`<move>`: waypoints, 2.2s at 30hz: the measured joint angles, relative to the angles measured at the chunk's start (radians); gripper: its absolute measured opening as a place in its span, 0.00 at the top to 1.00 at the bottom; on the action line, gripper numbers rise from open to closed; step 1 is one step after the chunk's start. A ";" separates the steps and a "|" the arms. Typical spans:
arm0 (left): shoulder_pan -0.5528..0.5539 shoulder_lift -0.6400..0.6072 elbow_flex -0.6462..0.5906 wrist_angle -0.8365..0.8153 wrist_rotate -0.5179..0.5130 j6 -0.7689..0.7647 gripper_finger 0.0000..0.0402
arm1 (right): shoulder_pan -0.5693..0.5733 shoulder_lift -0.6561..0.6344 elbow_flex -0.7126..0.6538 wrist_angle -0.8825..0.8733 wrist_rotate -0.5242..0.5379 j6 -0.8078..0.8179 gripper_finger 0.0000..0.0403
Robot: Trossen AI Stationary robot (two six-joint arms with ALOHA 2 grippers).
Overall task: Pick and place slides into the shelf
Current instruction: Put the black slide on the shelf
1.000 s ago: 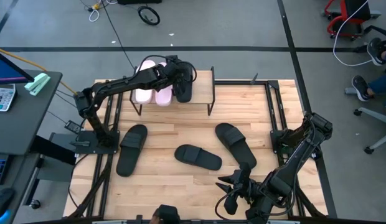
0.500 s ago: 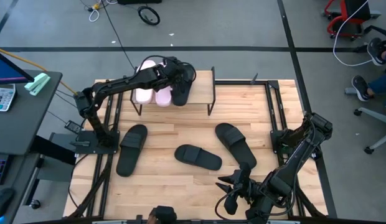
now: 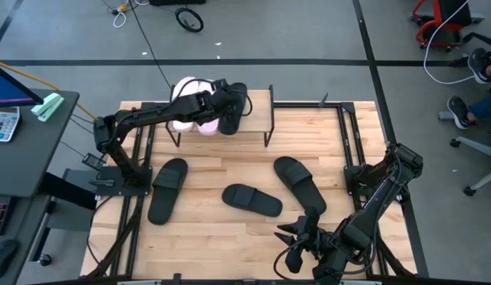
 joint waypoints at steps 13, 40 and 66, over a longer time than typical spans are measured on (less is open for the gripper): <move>-0.297 -0.220 0.001 -0.368 -0.050 -0.347 0.52 | -0.006 0.033 0.000 0.012 0.002 -0.169 0.73; -0.528 -0.292 0.000 -0.743 -0.063 -0.786 0.52 | -0.449 0.208 0.000 0.100 -0.499 -0.666 0.73; -0.538 -0.291 0.000 -0.799 -0.065 -0.798 0.53 | -0.479 0.263 0.000 0.128 -0.466 -1.383 0.76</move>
